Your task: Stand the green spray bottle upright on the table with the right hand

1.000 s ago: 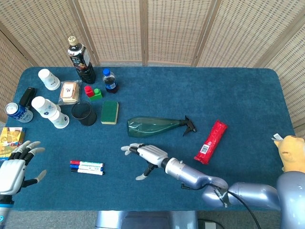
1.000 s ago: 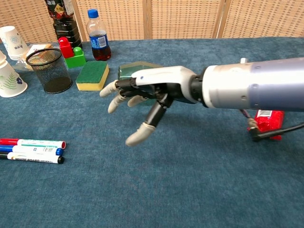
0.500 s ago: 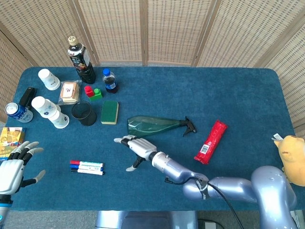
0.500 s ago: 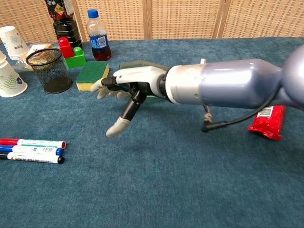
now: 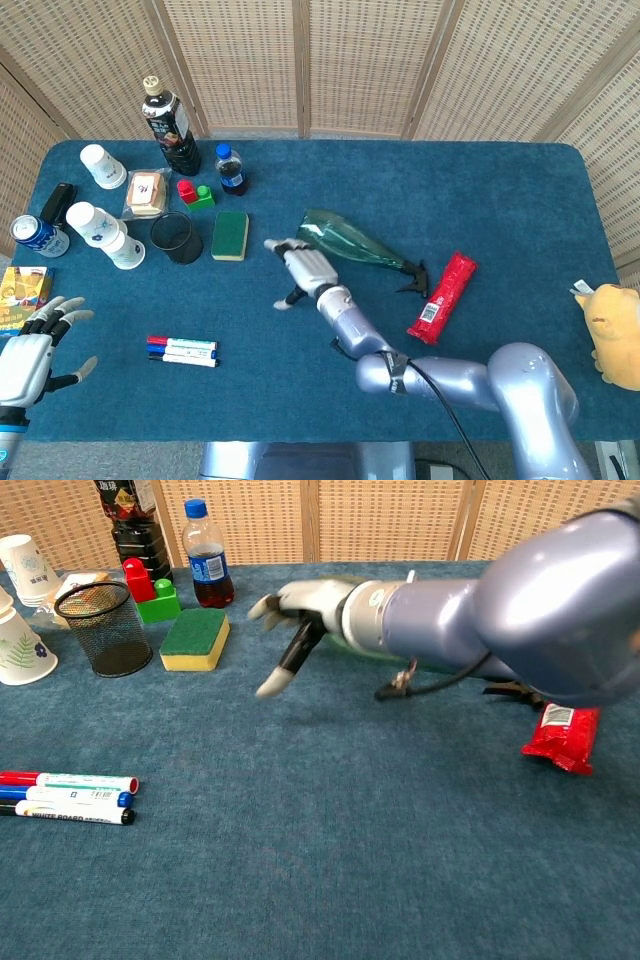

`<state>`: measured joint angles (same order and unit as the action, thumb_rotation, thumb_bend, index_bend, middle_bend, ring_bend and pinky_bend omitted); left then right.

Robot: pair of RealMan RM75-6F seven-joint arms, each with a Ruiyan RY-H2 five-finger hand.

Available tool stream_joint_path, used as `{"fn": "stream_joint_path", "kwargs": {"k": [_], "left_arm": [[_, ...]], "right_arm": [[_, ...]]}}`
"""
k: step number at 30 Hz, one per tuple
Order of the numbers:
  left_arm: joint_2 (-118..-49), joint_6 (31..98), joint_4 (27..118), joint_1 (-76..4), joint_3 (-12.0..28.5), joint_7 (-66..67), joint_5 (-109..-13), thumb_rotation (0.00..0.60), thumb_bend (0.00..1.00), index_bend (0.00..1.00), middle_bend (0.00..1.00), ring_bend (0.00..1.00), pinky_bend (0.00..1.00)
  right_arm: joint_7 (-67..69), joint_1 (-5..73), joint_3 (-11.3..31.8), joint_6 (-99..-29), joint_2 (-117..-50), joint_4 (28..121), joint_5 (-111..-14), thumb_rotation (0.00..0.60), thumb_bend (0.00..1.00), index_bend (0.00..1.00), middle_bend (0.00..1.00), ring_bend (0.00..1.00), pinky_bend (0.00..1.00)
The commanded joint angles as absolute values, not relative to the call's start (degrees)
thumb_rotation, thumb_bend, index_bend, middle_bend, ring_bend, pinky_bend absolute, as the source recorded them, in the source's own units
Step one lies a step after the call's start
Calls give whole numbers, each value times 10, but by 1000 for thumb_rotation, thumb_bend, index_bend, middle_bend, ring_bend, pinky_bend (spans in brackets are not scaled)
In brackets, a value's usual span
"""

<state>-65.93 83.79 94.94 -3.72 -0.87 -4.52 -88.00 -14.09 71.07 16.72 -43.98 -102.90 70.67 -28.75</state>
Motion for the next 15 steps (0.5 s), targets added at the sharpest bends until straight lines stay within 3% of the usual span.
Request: {"fn": "stream_joint_path", "kwargs": {"k": [1,15], "left_arm": [[-659,840,948,-35,-9,-46,-879,600,304,270,197,129,151],[-660,843,947,-34,-9,-48,-881,600,304,269,196,128,148]], "right_arm": [[-196,727,171,-468,-1043,651,-234,600,141,0,58,0,9],[-333,727,178,-509,-1064,563,-150,600,141,0,56,0,6]]}}
